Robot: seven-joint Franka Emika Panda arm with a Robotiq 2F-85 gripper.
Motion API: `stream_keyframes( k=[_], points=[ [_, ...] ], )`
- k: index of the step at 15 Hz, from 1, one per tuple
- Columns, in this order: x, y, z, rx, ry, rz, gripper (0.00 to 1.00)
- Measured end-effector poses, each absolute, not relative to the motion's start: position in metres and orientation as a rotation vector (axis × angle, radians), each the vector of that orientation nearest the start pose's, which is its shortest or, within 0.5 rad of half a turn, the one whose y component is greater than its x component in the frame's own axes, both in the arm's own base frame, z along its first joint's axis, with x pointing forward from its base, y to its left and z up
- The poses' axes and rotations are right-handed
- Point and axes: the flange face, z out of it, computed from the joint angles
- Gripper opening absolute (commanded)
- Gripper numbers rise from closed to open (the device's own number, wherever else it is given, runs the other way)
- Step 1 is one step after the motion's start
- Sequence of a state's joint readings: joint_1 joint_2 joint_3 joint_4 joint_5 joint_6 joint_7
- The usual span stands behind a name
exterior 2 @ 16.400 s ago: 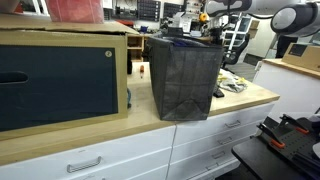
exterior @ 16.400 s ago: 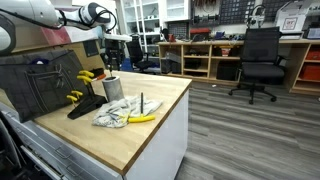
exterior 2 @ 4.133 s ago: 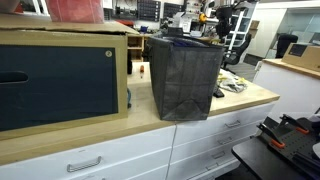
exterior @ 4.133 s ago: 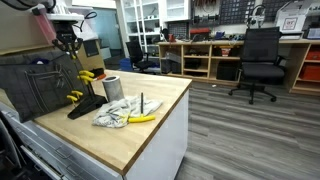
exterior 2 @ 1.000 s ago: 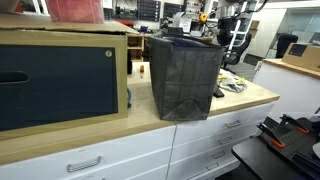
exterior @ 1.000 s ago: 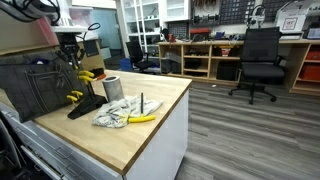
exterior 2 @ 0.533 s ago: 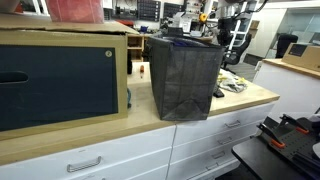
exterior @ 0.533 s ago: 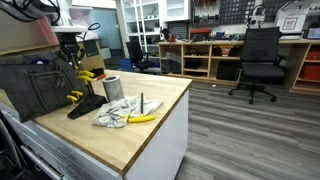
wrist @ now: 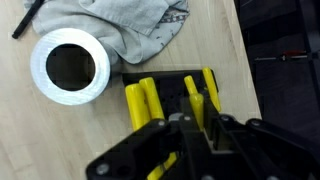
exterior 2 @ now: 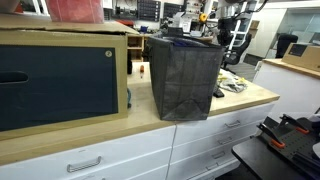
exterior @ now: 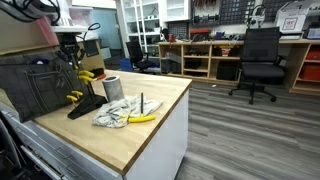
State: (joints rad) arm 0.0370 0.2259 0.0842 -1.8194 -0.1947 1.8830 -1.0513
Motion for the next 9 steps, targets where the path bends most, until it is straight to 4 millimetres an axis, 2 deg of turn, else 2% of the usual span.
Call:
stream_keyframes(
  k=[9],
  points=[
    [0.587, 0.052, 0.402, -2.590, -1.857, 0.358, 0.04]
  ],
)
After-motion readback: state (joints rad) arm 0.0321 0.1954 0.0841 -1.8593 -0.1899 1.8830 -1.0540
